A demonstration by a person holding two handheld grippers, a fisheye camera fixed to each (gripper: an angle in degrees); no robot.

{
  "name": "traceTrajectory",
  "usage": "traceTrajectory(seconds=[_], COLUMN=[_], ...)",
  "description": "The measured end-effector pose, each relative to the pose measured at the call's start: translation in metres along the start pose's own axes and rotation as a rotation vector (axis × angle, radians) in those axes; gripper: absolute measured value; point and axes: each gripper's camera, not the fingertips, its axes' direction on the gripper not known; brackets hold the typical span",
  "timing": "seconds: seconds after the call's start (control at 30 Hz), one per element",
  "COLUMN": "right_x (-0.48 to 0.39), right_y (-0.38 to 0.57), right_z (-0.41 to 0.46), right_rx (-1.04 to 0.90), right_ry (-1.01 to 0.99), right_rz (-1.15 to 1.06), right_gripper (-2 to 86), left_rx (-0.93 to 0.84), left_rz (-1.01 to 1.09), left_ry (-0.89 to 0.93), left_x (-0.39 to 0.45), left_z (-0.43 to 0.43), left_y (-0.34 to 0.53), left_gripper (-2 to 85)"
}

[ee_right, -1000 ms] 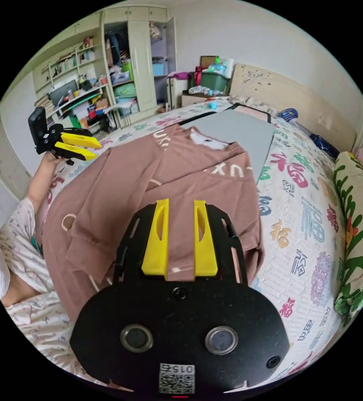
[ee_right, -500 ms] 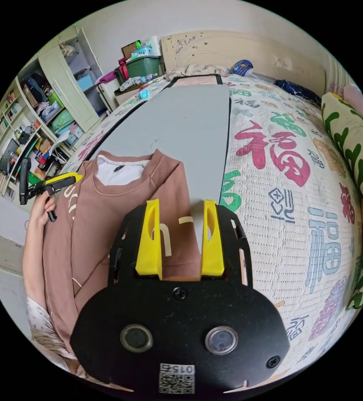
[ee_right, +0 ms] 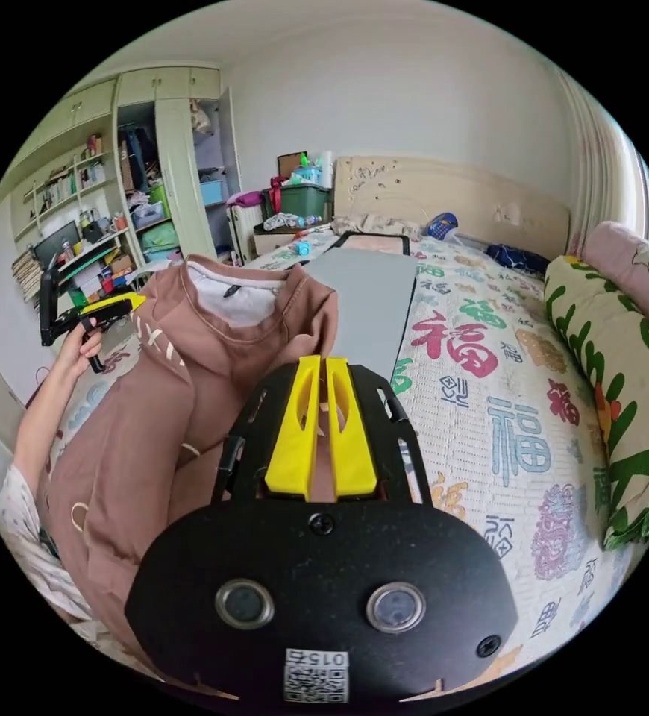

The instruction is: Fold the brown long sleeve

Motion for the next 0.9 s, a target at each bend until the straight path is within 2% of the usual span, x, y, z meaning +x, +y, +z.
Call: traceTrajectory(seconds=[0.1, 0.2, 0.3, 0.4, 0.57, 0.73, 0.83, 0.9], right_x=[-0.059, -0.113, -0.153, -0.179, -0.182, -0.178, -0.157, -0.126], right_y=[0.065, 0.152, 0.230, 0.265, 0.269, 0.281, 0.264, 0.233], right_z=[-0.104, -0.174, -0.207, -0.219, -0.261, -0.276, -0.293, -0.307], right_rx=[0.058, 0.019, -0.077, -0.113, -0.043, -0.138, -0.125, -0.061], right_ry=[-0.039, -0.103, -0.223, -0.206, -0.220, -0.242, -0.224, -0.231], right_rz=[-0.129, -0.236, -0.297, -0.311, -0.296, -0.304, -0.207, -0.060], right_gripper=[-0.5, -0.5, -0.5, -0.4, -0.5, -0.6, 0.0, 2.5], left_rx=[0.105, 0.091, 0.044, 0.073, 0.155, 0.052, 0.074, 0.206], left_rz=[0.206, 0.333, 0.352, 0.318, 0.279, 0.298, 0.244, 0.165], left_ry=[0.043, 0.152, 0.261, 0.218, 0.222, 0.242, 0.251, 0.306], left_x=[0.072, 0.132, 0.186, 0.229, 0.253, 0.278, 0.276, 0.255], left_z=[-0.091, -0.156, -0.177, -0.173, -0.179, -0.153, -0.155, -0.172], left_y=[0.073, 0.173, 0.274, 0.350, 0.405, 0.460, 0.478, 0.484], left_gripper=[0.5, 0.5, 0.5, 0.5, 0.5, 0.5, 0.4, 0.4])
